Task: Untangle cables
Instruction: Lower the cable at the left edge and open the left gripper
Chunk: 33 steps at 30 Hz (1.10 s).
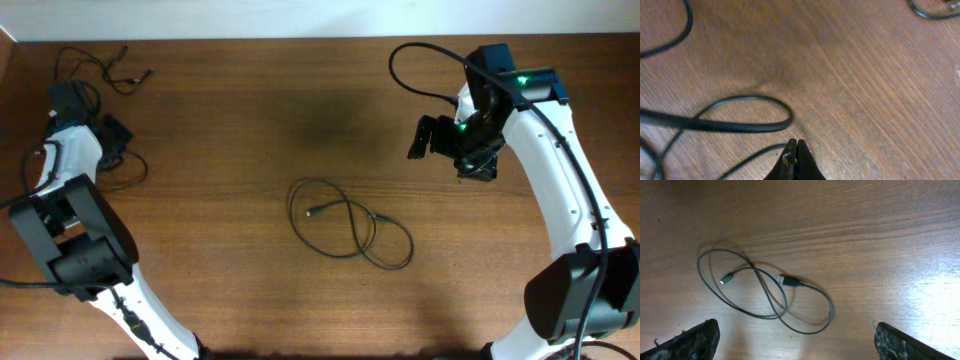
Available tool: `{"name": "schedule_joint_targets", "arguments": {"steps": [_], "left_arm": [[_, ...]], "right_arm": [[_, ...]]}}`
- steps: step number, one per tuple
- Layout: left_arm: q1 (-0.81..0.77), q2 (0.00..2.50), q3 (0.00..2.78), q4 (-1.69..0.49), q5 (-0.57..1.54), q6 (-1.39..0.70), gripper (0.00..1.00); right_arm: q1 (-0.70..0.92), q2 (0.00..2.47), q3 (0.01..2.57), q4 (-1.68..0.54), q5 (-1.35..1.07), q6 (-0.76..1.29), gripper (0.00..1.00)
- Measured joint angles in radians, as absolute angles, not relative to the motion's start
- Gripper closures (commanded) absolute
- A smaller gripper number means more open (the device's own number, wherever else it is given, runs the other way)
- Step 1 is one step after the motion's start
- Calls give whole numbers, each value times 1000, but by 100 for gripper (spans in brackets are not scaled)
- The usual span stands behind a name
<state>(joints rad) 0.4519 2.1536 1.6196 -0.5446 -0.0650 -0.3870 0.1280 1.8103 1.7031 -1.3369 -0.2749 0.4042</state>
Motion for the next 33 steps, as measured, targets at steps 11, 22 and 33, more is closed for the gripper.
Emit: {"name": "schedule_joint_targets", "arguments": {"steps": [11,22,33], "left_arm": [[450,2144,1861,-925,22,-479,1],[496,2144,1588,-678,-251,-184,0],[496,2144,1574,-602,-156,83,100]], "right_arm": [[128,1810,1703,-1311,-275,403,2],[128,1810,1703,-1284,-275,404,2],[128,1810,1703,-1270,-275,404,2]]}}
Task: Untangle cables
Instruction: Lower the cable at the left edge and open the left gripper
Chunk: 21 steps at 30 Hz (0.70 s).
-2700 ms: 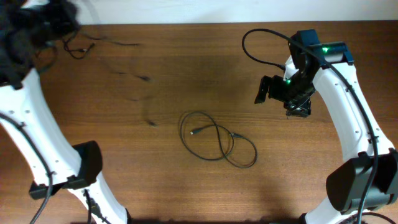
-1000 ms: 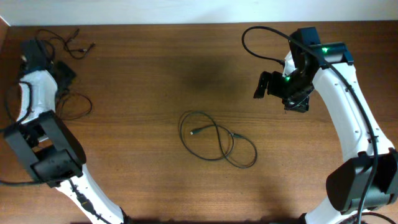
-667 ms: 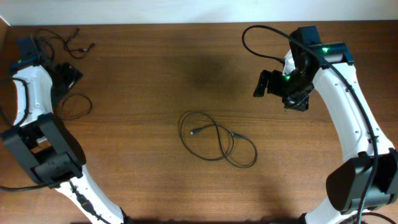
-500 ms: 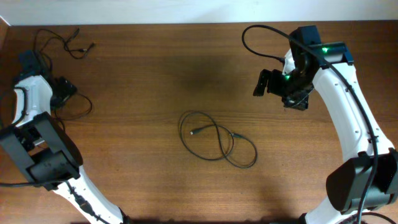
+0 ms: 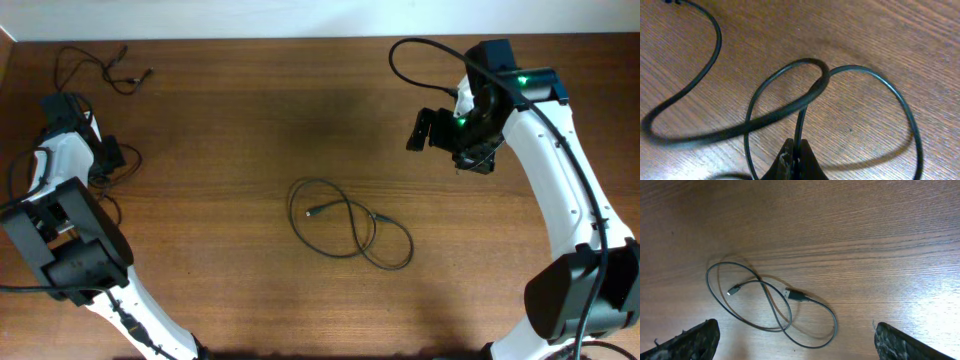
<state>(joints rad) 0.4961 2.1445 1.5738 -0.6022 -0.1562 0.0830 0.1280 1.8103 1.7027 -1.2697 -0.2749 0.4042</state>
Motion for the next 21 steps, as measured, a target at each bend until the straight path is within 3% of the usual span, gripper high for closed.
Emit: {"name": "schedule_joint_targets", "arguments": {"steps": [5,9,21], "left_arm": [[448,2117,1819,-597,-147,86,100],[417,2062,1863,-598,-171,44,100],[651,2062,1863,-667,-210,-368,100]], "right_arm": [[128,1810,1703,-1270,-275,404,2],[128,1810,1703,-1274,-275,404,2],[128,1810,1703,-1262,-275,404,2]]}}
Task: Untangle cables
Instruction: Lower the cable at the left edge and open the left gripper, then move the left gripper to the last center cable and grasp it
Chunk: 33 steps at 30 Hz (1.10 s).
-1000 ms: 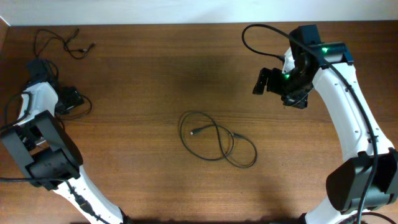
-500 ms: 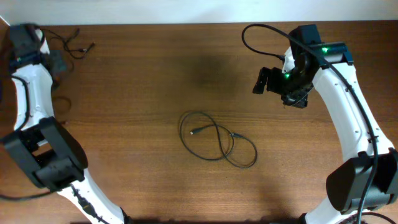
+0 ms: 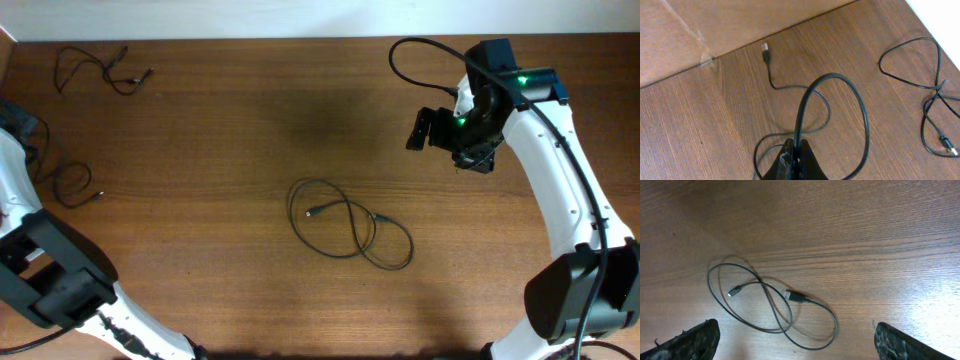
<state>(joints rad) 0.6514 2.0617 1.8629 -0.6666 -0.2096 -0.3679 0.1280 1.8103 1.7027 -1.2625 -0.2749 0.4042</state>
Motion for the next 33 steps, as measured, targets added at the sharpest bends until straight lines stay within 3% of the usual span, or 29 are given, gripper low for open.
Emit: {"name": "schedule_joint_targets", "arguments": {"steps": [12,13,15,16,17,20,22,29,33], "left_arm": [[609,2062,1863,-595,85,-332,100],[603,2062,1863,-595,91,-332,95],[594,2062,1863,-598,102,-327,64],[593,2062,1863,-599,102,-323,39],[592,2062,1863,-601,102,-321,26],[592,2062,1863,-608,96,-319,7],[592,2062,1863,-630,51,-319,1],[592,2062,1863,-689,-6,-301,1],[591,2062,1863,-702,187,-295,1]], "right_arm": [[128,1810,1703,-1262,-275,404,2],[128,1810,1703,-1262,-275,404,2],[128,1810,1703,-1262,-275,404,2],[128,1810,1703,-1261,-275,404,2],[128,1810,1703,-1261,-275,404,1],[128,1810,1703,-1258,-275,404,2],[128,1810,1703,-1258,-275,404,2],[128,1810,1703,-1258,-275,404,2],[128,1810,1703,-1264,-275,404,2]]}}
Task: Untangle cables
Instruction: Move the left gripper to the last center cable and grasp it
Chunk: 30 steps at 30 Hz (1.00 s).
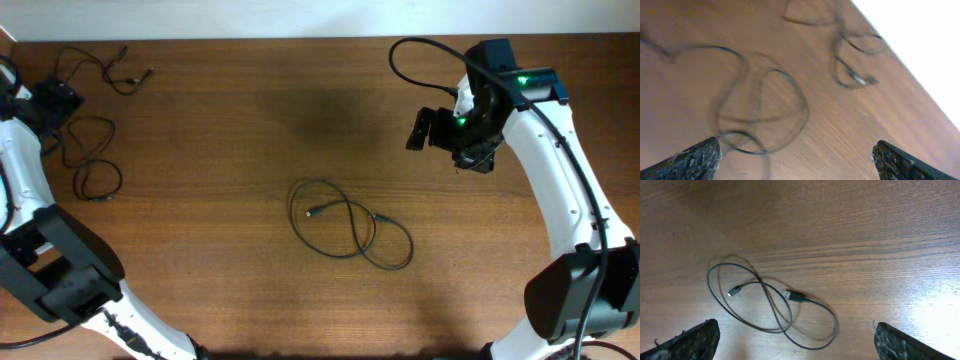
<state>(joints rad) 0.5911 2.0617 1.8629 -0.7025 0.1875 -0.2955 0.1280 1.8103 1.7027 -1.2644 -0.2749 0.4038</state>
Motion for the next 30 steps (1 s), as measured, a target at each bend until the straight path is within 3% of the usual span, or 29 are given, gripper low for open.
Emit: {"name": "schedule_joint_targets", "arguments": {"steps": [4,11,18,24,30], "left_arm": [[579,2046,1863,-764,511,-295,1],[456,1916,1863,-1072,437,-287,1],[88,1832,1843,-1313,411,-173,1],[-271,1833,1651,-1312,414,-161,1],[-425,1832,1467,-1195,260,-372,1]], "right_arm": [[128,1810,1703,-1277,-275,403,1],[107,1809,1703,-1344,-279,404,1],[-100,1796,1719,-1501,-278,404,2],[-164,1794,1721,-1511,-278,404,2],[-164,1794,1721,-1510,-278,404,2]]}}
